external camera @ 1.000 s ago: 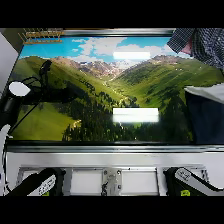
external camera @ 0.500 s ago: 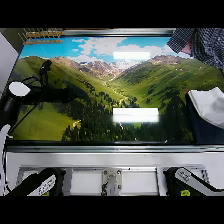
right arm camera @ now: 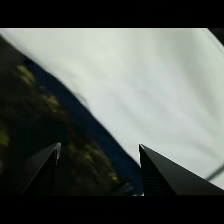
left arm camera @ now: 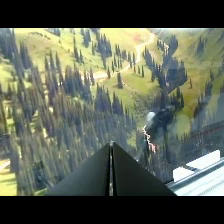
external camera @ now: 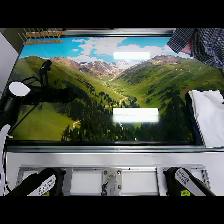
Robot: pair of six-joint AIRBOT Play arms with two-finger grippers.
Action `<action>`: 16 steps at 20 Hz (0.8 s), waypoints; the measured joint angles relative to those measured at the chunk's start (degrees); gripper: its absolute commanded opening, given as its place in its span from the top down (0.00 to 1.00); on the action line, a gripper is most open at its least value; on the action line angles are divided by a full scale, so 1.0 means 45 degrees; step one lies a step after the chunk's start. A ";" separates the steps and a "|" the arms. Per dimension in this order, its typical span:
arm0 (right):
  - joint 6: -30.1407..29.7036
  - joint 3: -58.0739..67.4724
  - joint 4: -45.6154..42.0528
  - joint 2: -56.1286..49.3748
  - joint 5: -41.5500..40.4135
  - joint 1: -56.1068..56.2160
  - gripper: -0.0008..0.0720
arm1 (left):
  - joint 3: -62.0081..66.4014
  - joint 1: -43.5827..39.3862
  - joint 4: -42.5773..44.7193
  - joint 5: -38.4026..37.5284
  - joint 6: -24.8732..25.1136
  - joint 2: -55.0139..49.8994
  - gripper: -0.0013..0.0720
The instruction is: Fold the clothes and pants, and hang the long-sleeved shirts on hangers.
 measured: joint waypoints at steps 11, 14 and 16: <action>-0.0879 0.0000 0.2749 0.0690 -0.0758 0.4998 0.98 | 0.0000 0.0000 -0.0029 0.0083 -0.0015 0.0000 0.98; -0.0918 -0.0005 0.2841 0.0690 -0.0549 0.5353 0.98 | 0.0000 0.0000 -0.0029 0.0087 -0.0049 0.0000 0.98; -0.0918 -0.0005 0.2895 0.0680 -0.0476 0.5450 0.98 | 0.0000 0.0000 -0.0034 0.0087 -0.0044 0.0000 0.98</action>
